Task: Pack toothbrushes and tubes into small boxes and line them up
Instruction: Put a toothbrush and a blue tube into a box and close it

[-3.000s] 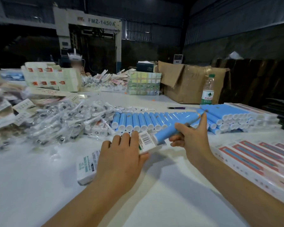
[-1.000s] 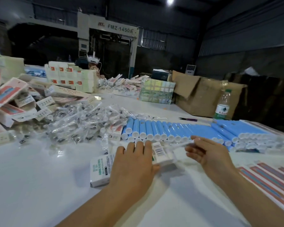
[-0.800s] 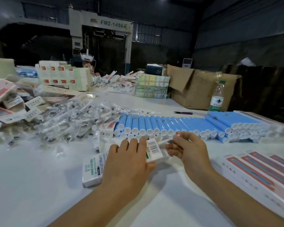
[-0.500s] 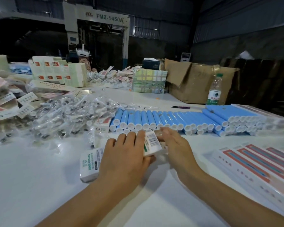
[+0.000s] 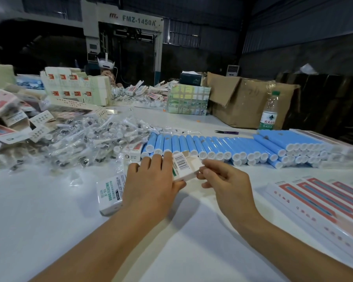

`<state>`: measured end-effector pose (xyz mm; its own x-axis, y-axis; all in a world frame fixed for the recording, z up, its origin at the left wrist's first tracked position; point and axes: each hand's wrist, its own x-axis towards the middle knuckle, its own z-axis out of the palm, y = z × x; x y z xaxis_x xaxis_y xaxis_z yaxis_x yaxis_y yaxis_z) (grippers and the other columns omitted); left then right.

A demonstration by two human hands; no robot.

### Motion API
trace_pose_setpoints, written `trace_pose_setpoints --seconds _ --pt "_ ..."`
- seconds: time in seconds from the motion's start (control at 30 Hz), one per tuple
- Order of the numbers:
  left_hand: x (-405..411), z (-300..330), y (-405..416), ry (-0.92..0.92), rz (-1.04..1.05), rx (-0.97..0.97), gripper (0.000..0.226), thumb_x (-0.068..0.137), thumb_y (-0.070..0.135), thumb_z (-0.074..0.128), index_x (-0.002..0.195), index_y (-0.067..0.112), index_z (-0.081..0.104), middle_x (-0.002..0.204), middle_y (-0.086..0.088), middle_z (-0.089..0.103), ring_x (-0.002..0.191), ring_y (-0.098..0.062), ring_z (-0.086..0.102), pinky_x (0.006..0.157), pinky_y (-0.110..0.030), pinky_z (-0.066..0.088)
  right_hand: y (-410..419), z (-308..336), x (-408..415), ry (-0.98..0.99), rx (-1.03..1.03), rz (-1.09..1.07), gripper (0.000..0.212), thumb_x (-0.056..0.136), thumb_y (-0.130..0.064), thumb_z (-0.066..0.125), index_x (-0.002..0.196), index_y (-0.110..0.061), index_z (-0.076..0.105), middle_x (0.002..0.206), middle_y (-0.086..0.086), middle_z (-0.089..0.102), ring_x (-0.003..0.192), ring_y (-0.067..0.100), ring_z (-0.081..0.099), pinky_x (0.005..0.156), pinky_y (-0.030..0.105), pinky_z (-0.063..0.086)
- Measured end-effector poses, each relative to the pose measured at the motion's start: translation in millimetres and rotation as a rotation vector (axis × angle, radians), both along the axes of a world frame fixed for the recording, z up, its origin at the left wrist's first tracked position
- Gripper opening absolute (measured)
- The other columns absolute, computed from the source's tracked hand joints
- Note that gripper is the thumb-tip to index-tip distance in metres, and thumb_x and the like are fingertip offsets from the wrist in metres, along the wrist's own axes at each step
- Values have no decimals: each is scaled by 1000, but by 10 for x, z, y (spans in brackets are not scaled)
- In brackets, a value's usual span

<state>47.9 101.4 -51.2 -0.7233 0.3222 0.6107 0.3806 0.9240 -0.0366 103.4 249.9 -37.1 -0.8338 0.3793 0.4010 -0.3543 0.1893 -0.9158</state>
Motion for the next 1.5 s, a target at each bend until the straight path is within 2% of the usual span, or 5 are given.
trace_pose_setpoints --seconds 0.47,0.7,1.1,1.3,1.5 --pt "187 39 77 45 -83 -89 74 77 59 62 131 9 51 110 -7 62 95 -27 59 75 -41 44 -34 -51 4 -107 127 47 62 87 -3 60 143 -21 39 67 -12 66 65 -3 59 76 27 50" --pt "228 19 100 114 -105 -55 71 60 50 82 110 3 66 87 -11 67 74 -30 63 60 -42 48 -40 -34 6 -125 93 21 20 87 -5 62 94 -24 64 81 -9 68 67 -3 60 56 11 45" --pt "265 59 127 147 -79 3 66 72 52 68 114 1 64 93 -13 67 78 -30 63 62 -41 49 -35 22 32 37 390 -79 24 88 -15 63 106 -29 58 106 -8 53 89 -8 50 76 5 39" --pt "299 85 136 112 -83 51 67 73 53 62 118 3 62 100 -13 66 85 -31 63 67 -42 49 61 76 -30 -270 -701 328 53 74 -34 68 120 -7 60 113 11 68 98 24 67 85 37 52" --pt "284 34 181 162 -121 28 70 63 43 83 114 -1 64 92 -13 67 78 -30 64 64 -41 50 -50 -4 -52 -202 -680 465 25 74 -4 64 99 0 68 85 13 72 68 18 69 53 26 53"
